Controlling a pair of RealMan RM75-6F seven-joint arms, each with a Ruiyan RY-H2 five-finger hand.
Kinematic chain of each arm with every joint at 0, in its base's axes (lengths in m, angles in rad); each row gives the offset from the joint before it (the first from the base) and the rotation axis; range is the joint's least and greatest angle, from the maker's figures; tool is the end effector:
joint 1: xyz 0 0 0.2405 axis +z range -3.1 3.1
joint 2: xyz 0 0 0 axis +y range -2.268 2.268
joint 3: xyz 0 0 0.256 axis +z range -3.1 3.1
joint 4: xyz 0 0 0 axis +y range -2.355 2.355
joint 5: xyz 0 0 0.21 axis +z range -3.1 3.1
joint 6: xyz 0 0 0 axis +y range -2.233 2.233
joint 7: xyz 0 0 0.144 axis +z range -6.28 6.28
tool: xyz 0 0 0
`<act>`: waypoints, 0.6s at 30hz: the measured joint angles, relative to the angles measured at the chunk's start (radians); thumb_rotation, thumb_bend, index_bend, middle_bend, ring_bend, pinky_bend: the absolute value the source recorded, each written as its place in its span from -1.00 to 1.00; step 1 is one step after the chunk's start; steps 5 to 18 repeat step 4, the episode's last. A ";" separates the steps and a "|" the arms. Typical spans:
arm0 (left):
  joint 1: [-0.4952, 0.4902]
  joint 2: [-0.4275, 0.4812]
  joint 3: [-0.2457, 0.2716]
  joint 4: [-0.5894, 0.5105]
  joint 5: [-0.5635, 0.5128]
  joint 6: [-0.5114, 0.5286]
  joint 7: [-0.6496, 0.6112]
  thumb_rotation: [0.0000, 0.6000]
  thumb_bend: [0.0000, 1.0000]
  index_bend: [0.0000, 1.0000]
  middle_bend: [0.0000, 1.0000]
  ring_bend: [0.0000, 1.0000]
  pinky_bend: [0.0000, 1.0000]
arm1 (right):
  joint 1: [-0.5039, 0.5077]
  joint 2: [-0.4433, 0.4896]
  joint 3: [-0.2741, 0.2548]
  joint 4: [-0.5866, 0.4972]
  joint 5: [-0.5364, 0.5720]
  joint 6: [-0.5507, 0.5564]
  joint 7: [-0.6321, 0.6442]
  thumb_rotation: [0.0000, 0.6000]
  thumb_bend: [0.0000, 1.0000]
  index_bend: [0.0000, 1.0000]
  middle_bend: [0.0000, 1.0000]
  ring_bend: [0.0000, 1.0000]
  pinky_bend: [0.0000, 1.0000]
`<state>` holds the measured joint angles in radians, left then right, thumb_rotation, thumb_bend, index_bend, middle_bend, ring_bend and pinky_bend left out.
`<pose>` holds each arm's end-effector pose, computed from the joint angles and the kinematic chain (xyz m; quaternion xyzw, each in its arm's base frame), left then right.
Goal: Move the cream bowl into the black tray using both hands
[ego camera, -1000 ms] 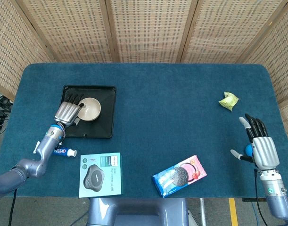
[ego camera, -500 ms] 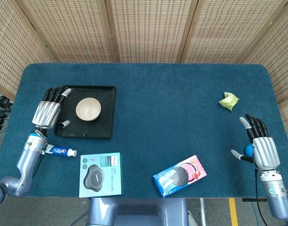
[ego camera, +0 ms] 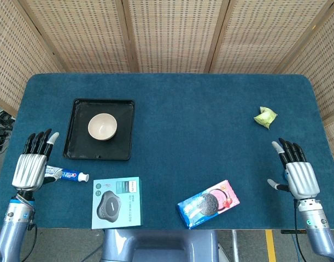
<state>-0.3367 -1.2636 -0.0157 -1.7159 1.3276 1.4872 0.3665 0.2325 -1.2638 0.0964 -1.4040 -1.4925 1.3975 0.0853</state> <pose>-0.2485 0.2383 0.1065 -0.6359 -0.3320 -0.3757 0.5868 -0.3095 -0.2406 0.1280 0.6150 -0.3681 0.4237 0.5538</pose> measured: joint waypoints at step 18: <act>0.020 0.010 0.011 0.003 0.032 0.012 0.003 1.00 -0.88 -1.00 -1.00 -1.00 -1.00 | 0.000 0.002 -0.001 -0.016 0.004 -0.003 -0.031 1.00 -0.55 -1.00 -1.00 -1.00 -1.00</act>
